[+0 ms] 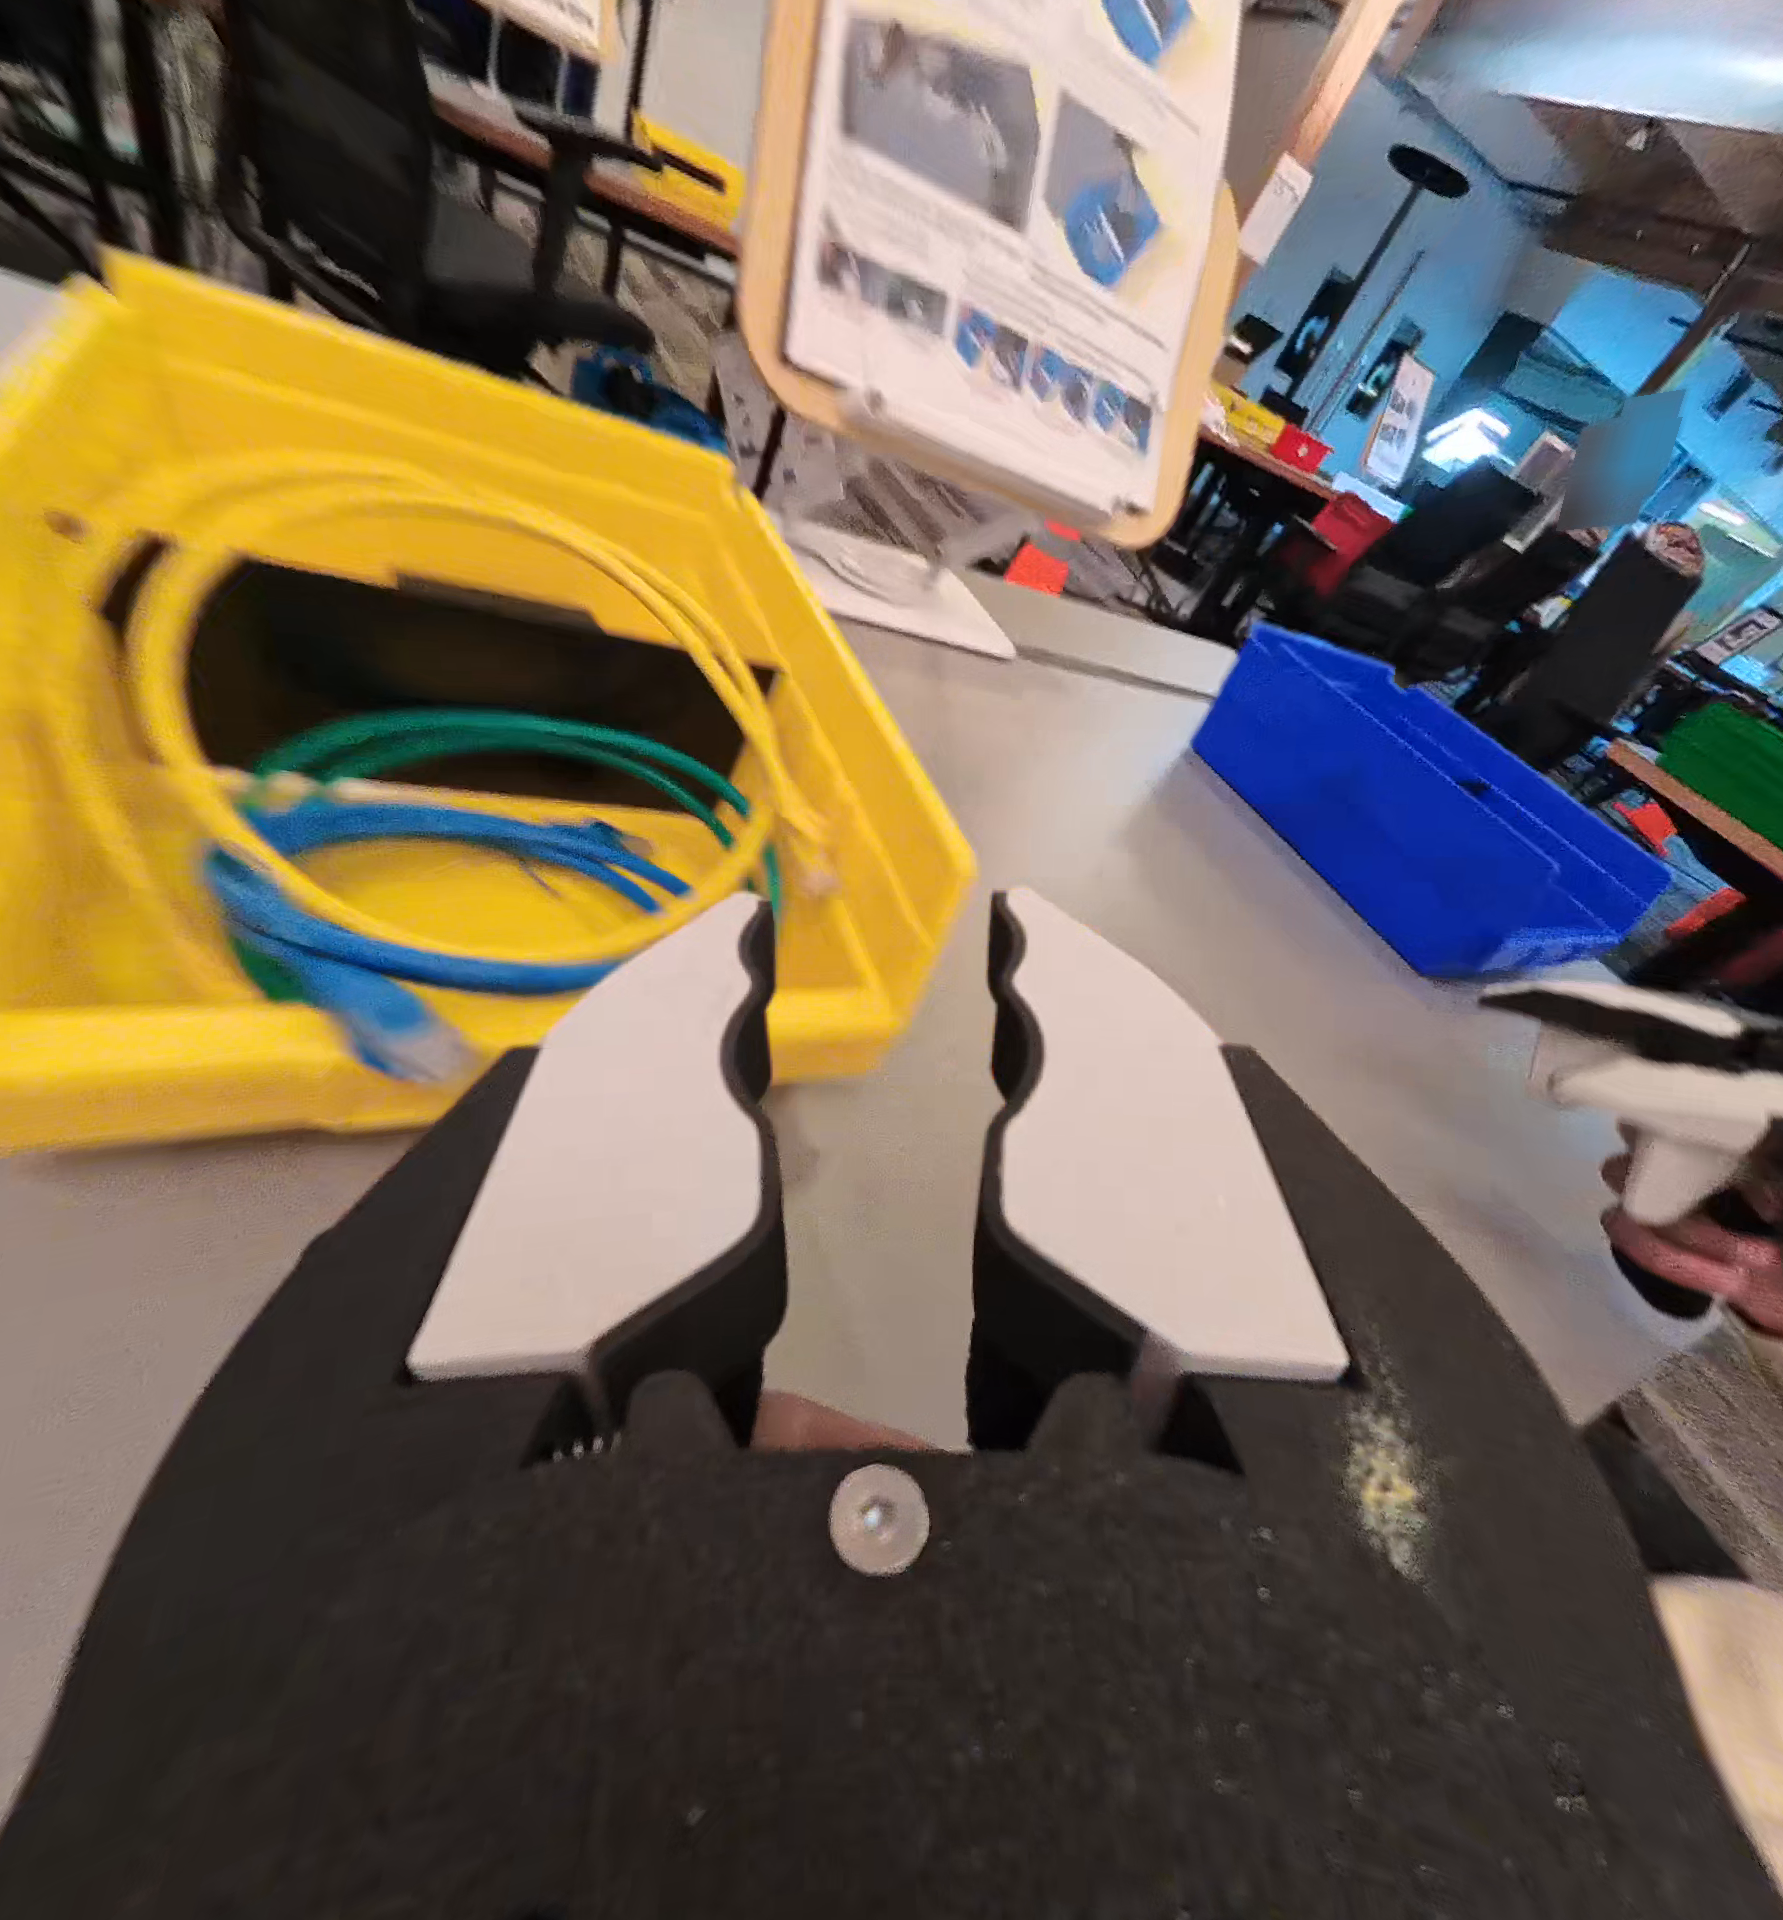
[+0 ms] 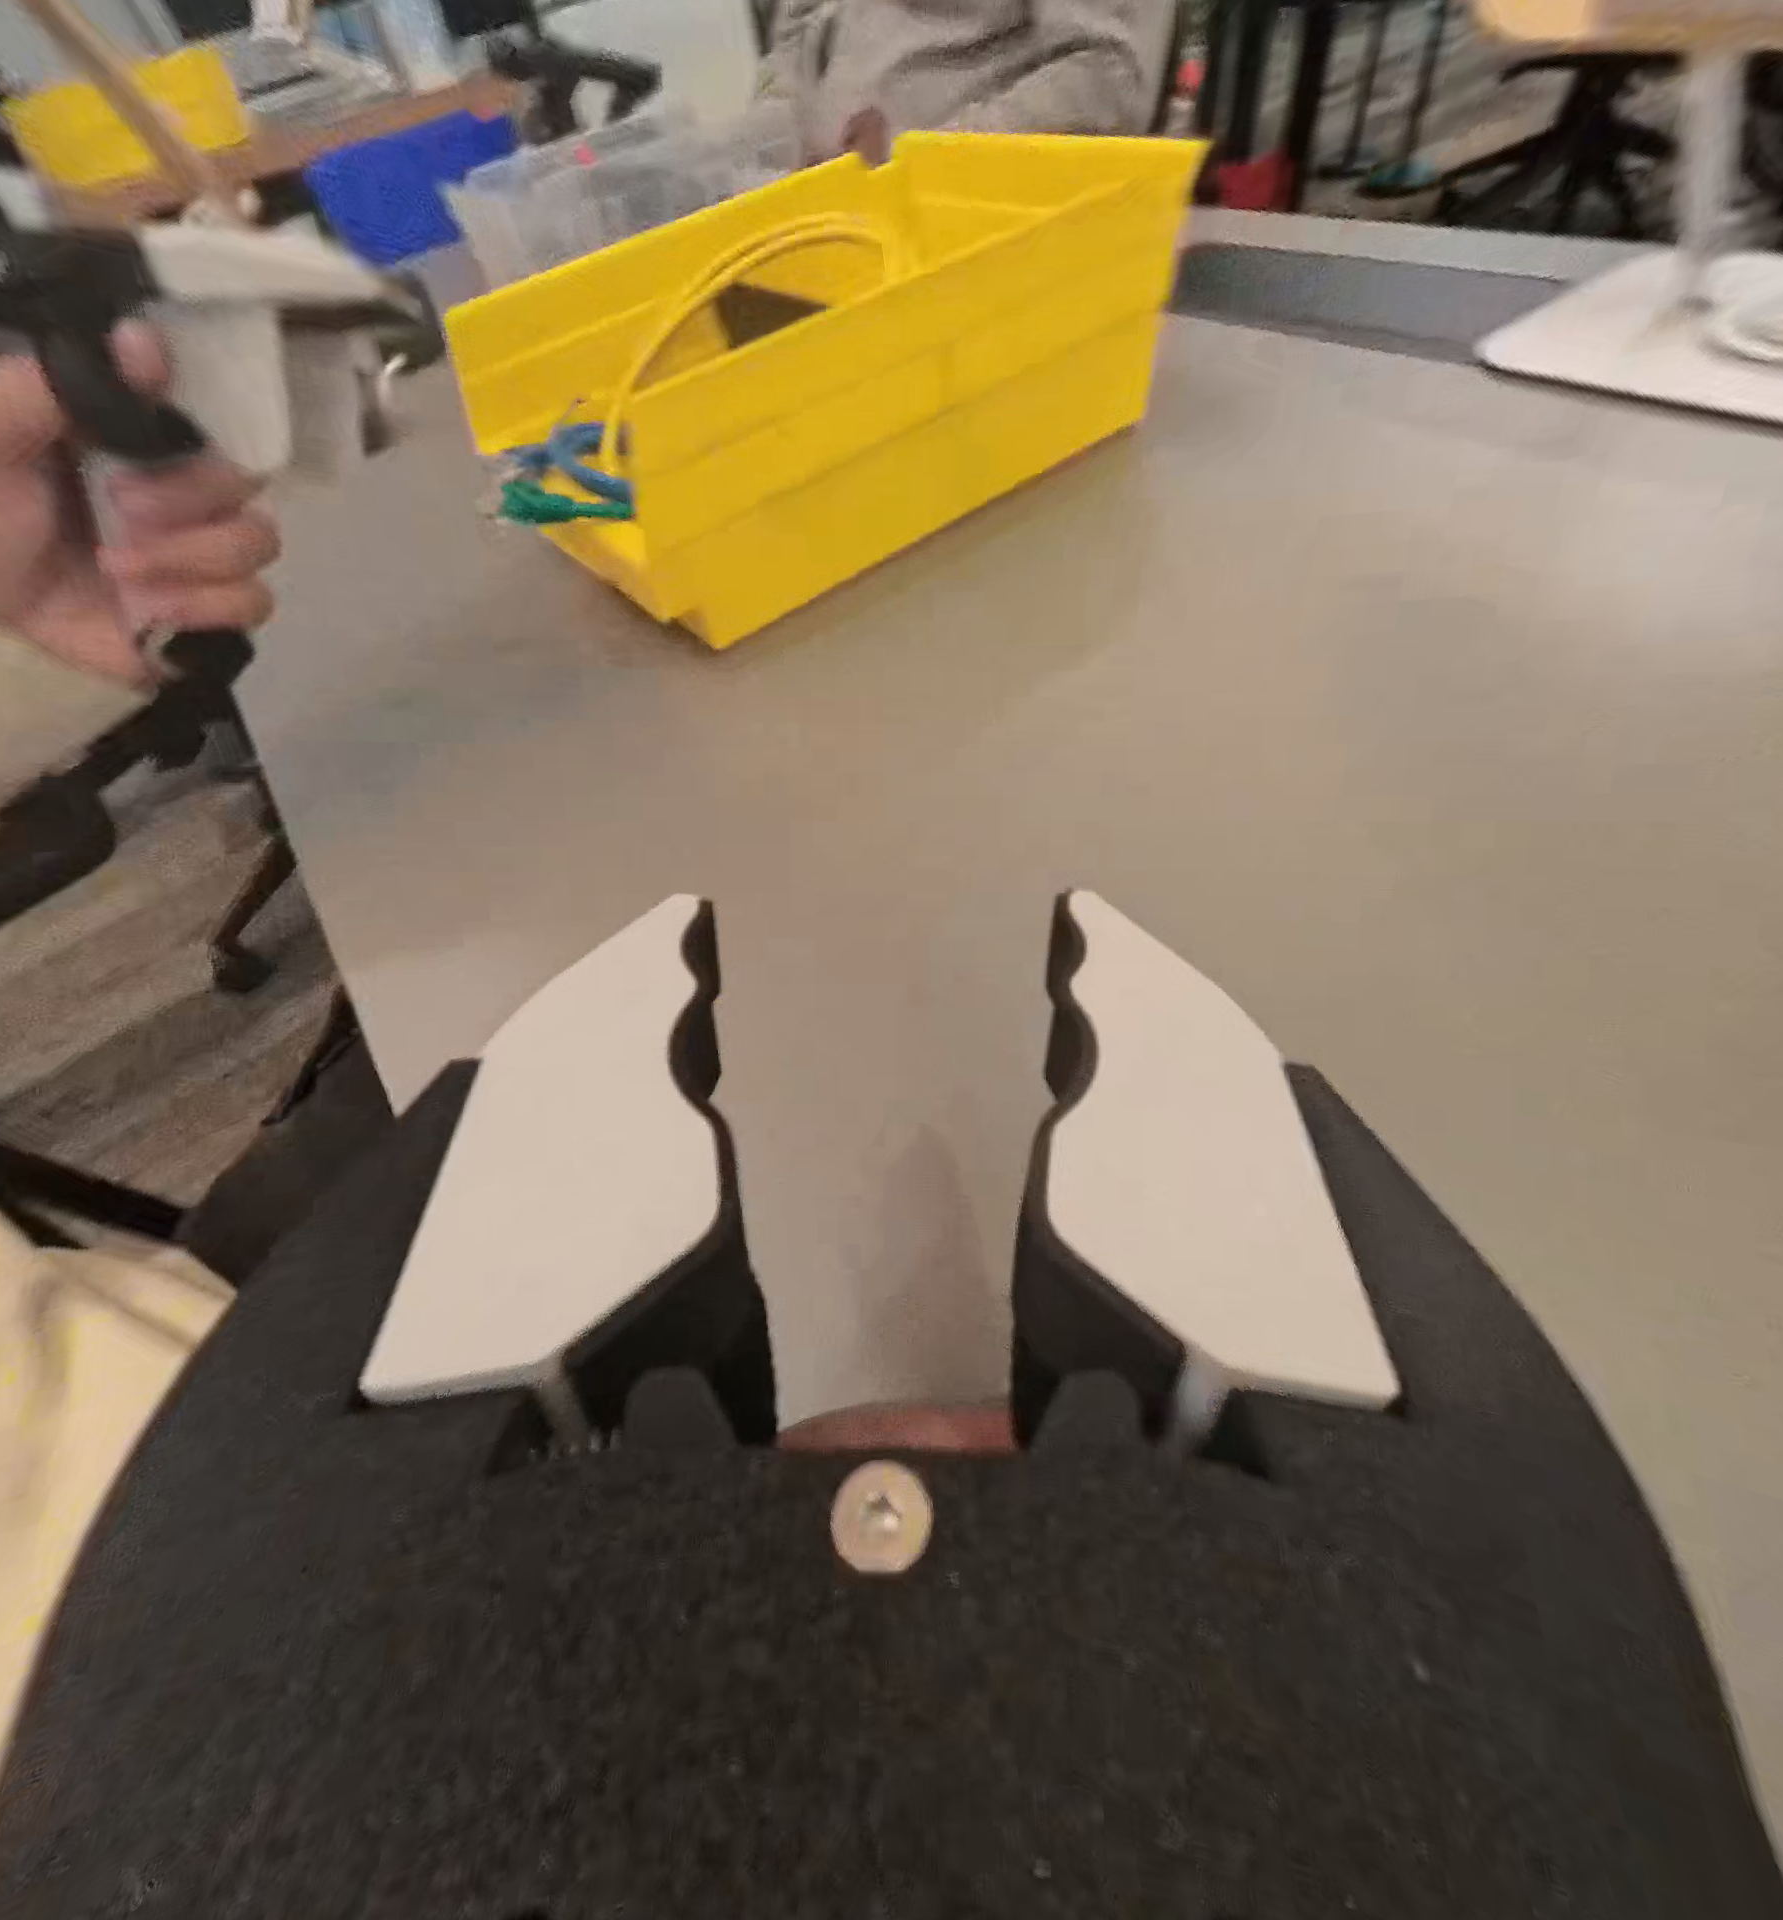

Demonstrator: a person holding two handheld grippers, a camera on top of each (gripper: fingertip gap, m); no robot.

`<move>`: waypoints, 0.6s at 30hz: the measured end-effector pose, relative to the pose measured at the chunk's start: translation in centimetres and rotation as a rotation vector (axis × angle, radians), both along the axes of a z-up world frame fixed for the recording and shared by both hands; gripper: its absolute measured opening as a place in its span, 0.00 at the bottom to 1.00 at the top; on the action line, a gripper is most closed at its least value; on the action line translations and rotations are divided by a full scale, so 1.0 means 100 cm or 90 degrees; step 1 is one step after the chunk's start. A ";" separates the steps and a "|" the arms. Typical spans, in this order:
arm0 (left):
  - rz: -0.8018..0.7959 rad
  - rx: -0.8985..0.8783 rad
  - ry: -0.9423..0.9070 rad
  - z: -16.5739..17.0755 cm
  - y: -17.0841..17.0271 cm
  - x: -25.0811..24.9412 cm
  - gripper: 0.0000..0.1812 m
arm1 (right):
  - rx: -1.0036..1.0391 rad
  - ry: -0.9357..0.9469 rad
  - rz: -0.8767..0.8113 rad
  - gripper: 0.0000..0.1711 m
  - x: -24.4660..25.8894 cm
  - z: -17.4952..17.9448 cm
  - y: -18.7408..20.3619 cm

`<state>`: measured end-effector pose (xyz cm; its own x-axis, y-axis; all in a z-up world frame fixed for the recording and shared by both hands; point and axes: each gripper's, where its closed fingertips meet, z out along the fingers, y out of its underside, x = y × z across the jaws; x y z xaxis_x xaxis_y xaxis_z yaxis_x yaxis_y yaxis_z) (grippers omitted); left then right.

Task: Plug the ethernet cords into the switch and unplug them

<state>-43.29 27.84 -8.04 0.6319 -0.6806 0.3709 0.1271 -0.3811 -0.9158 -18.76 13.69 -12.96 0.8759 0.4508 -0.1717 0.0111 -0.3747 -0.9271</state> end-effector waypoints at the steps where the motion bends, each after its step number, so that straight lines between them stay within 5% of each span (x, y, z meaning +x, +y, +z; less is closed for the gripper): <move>1: -0.009 -0.015 0.006 -0.008 -0.013 0.015 0.21 | 0.013 0.010 -0.053 0.33 0.031 0.002 -0.010; 9: -0.004 0.059 0.231 -0.044 -0.040 0.051 0.22 | 0.095 -0.010 -0.438 0.30 0.218 0.028 -0.052; 18: 0.035 0.029 0.193 -0.042 -0.024 0.031 0.22 | 0.097 -0.029 -0.416 0.26 0.213 0.027 -0.045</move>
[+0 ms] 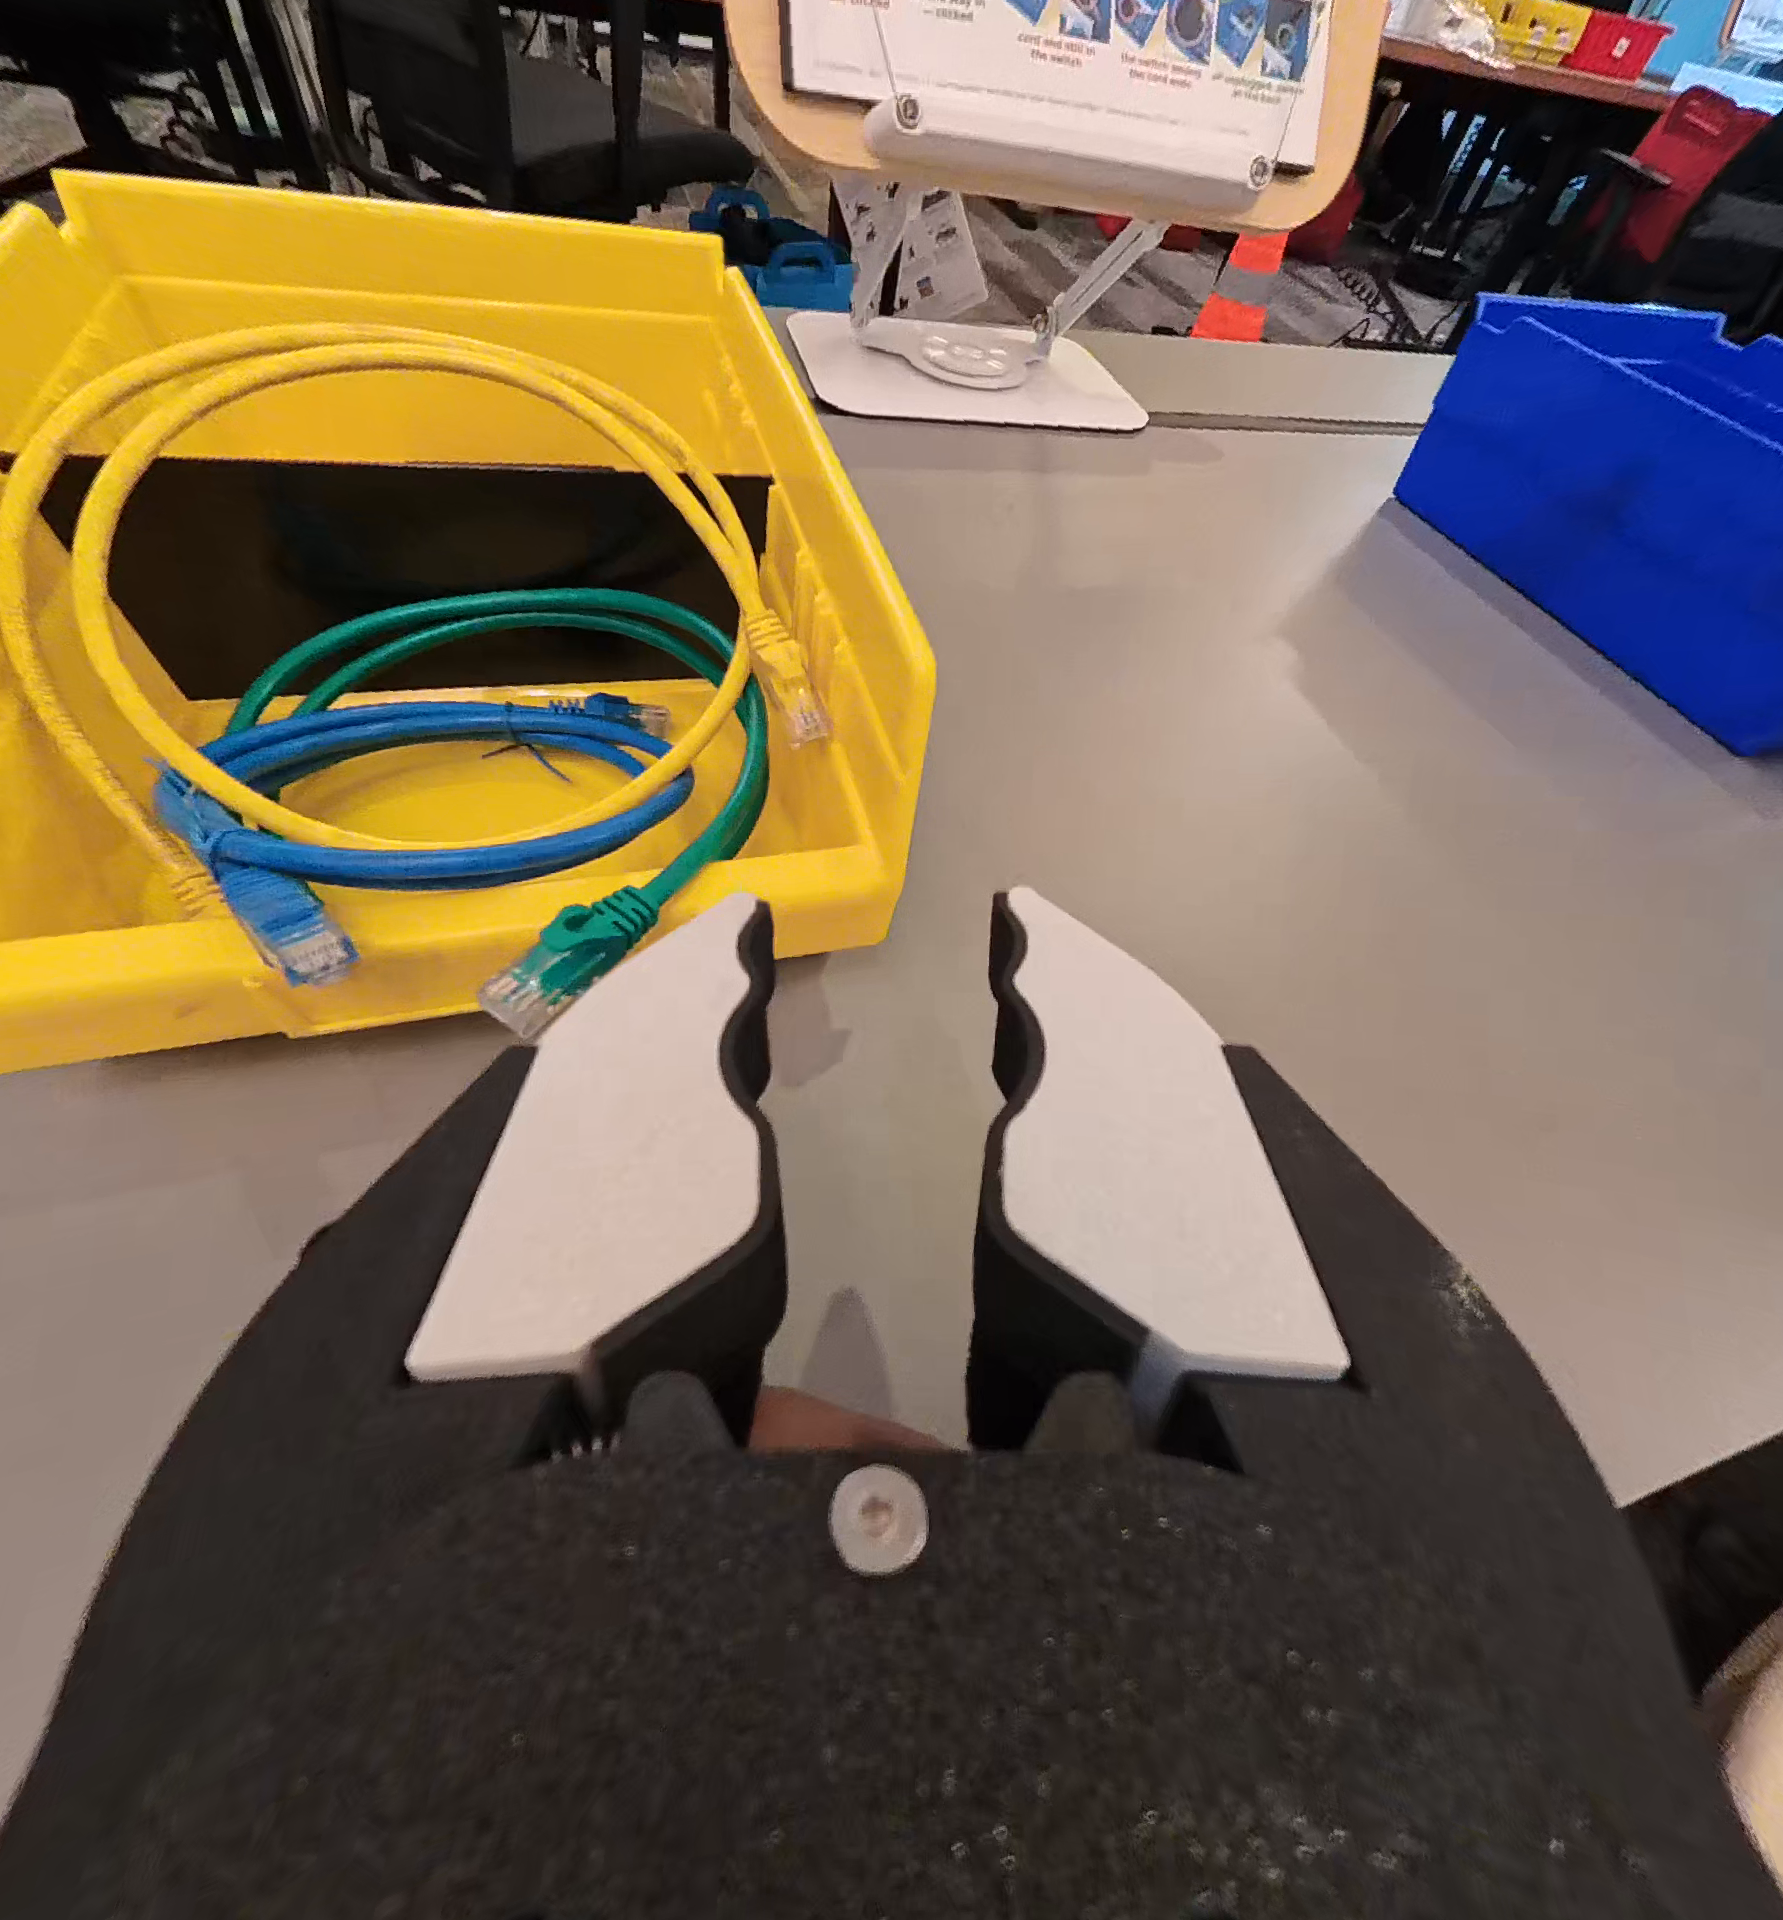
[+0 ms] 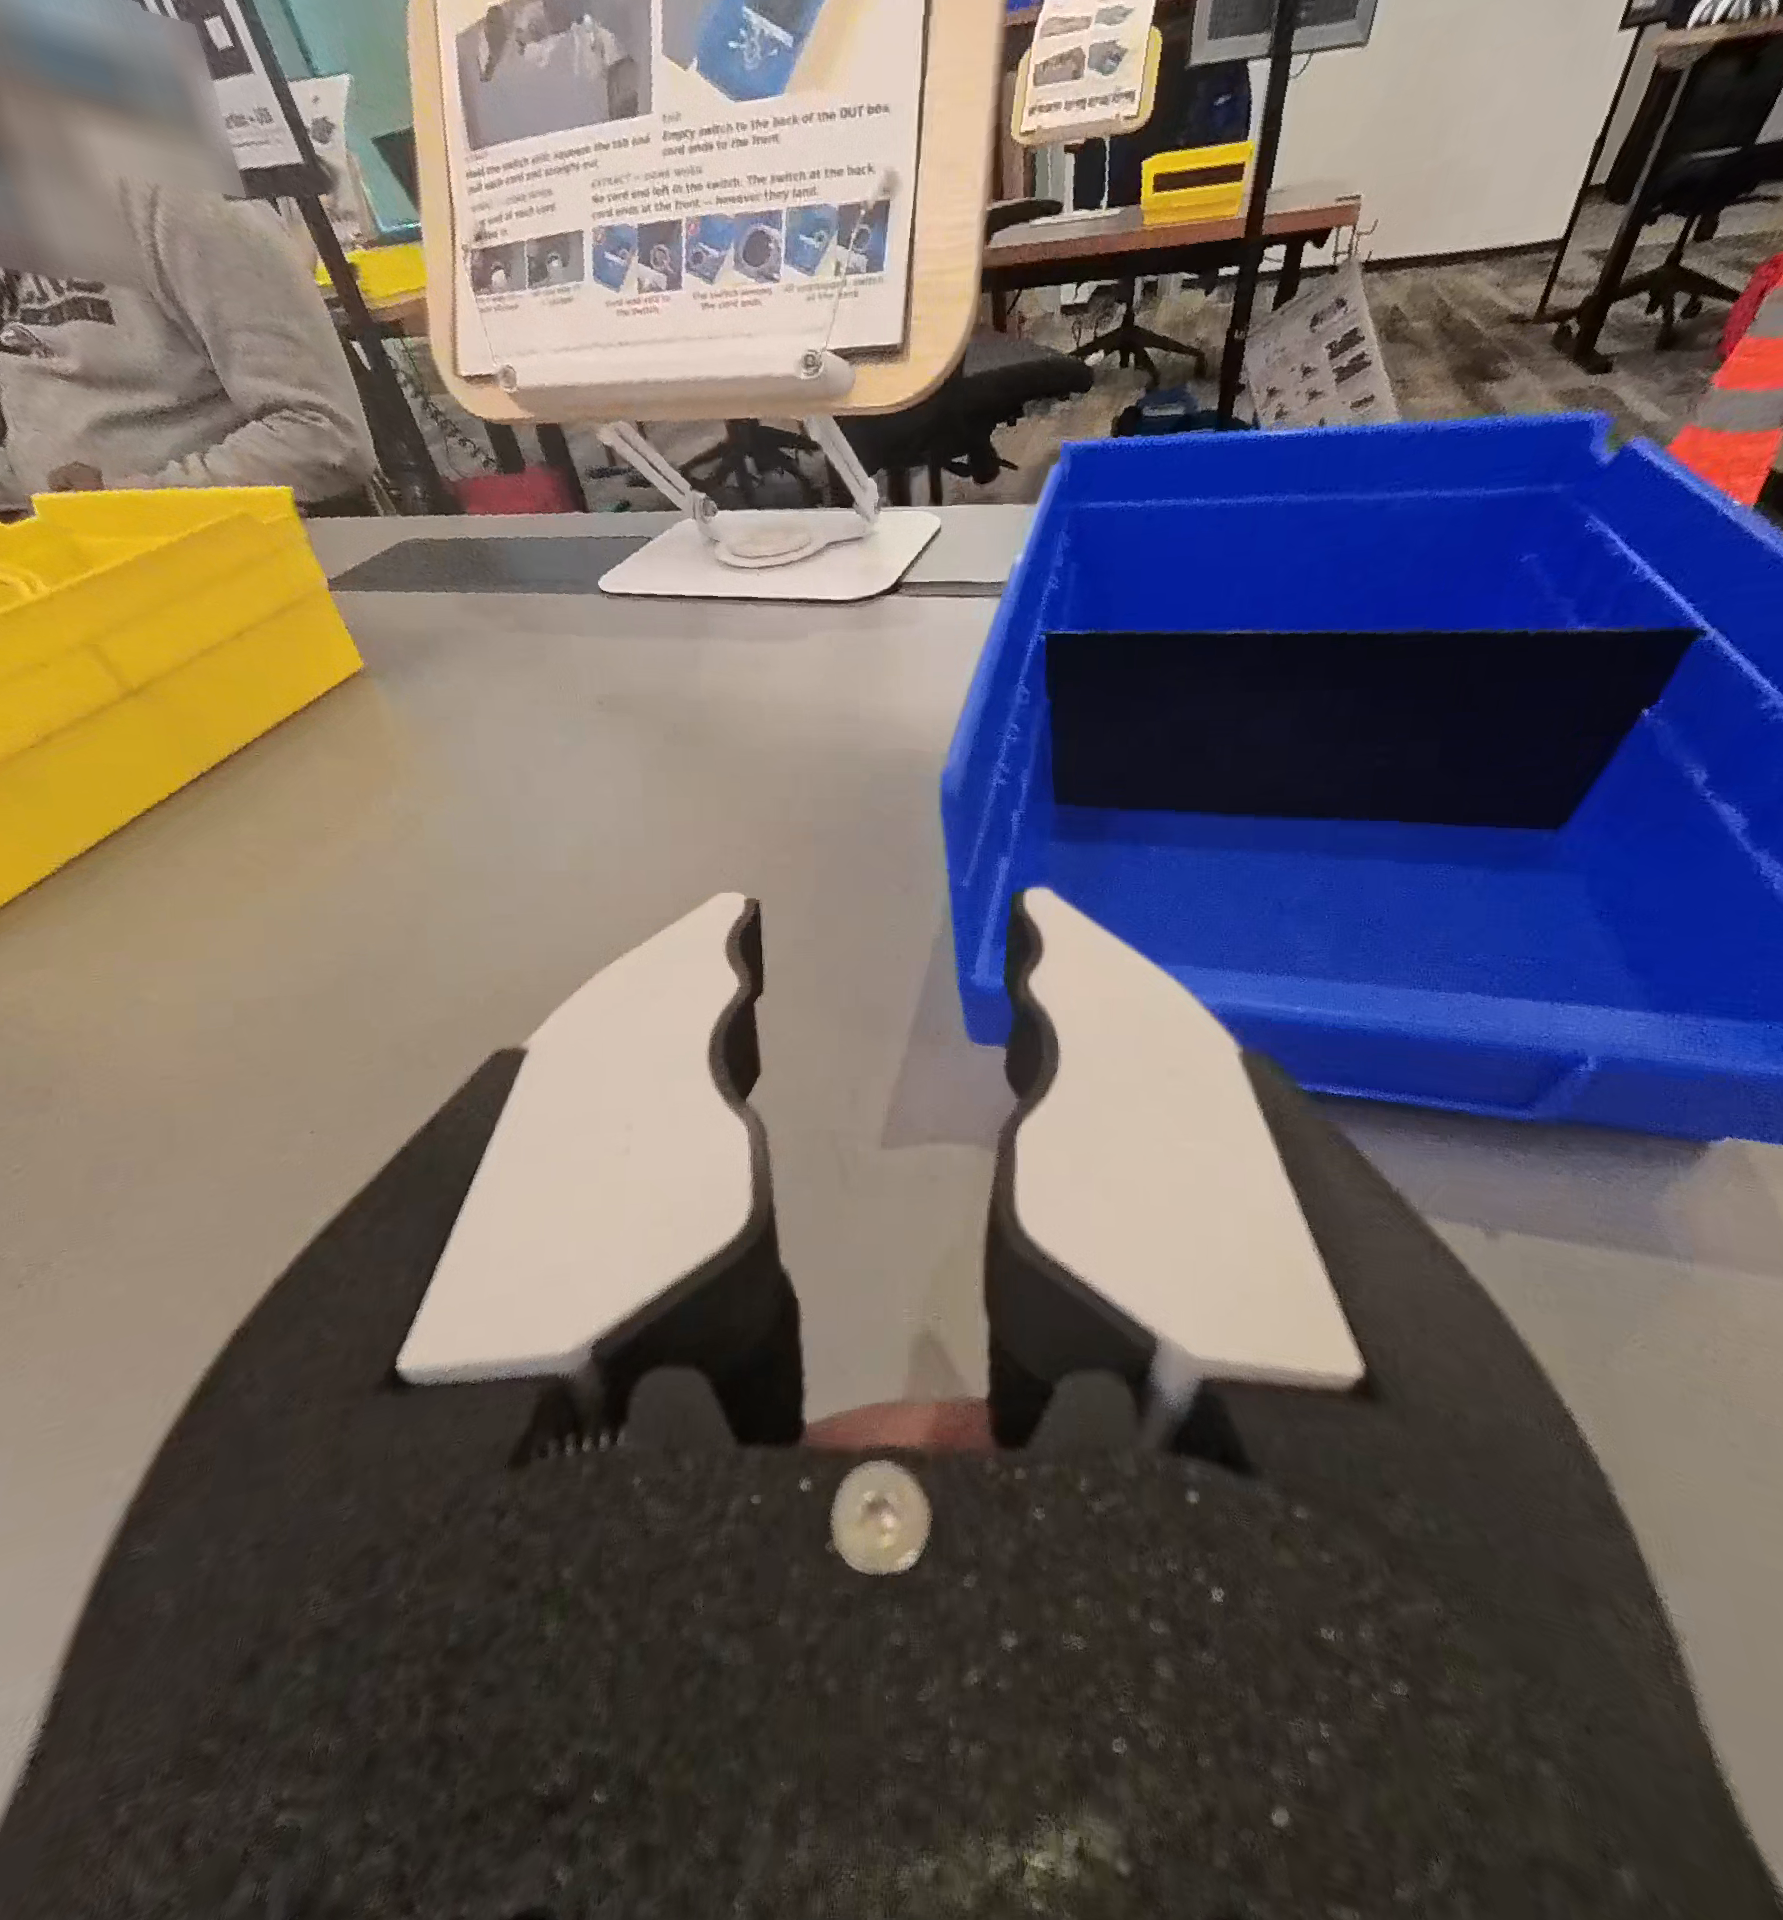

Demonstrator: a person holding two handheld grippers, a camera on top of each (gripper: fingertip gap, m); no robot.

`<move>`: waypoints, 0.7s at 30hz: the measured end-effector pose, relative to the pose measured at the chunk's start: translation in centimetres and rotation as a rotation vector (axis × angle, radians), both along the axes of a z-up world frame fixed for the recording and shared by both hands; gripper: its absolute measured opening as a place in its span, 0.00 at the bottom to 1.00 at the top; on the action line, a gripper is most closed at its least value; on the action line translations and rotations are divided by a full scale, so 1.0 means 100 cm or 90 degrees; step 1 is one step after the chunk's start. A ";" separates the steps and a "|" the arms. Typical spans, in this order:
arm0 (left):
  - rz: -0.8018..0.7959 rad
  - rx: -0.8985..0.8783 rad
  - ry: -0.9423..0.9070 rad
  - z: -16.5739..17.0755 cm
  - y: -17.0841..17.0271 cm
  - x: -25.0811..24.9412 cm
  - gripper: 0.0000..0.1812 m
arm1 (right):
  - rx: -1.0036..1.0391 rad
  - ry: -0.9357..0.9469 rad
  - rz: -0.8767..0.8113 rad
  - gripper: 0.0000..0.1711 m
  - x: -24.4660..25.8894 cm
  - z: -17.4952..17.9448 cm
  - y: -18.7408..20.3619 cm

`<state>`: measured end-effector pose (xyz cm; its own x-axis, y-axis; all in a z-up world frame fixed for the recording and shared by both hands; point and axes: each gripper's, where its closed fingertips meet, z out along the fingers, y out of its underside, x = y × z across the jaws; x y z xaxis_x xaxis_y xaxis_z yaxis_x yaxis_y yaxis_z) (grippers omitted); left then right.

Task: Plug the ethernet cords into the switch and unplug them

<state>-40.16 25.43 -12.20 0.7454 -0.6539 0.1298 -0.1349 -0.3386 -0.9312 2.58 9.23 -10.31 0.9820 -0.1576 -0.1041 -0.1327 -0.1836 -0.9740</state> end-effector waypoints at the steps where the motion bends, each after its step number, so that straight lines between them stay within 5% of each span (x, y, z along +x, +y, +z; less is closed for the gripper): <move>1: 0.000 -0.003 0.001 -0.001 0.000 0.000 0.22 | 0.000 -0.016 0.004 0.26 -0.003 0.001 0.001; 21: -0.003 -0.008 0.015 -0.005 -0.001 0.002 0.22 | -0.031 -0.092 0.039 0.24 -0.026 -0.005 0.010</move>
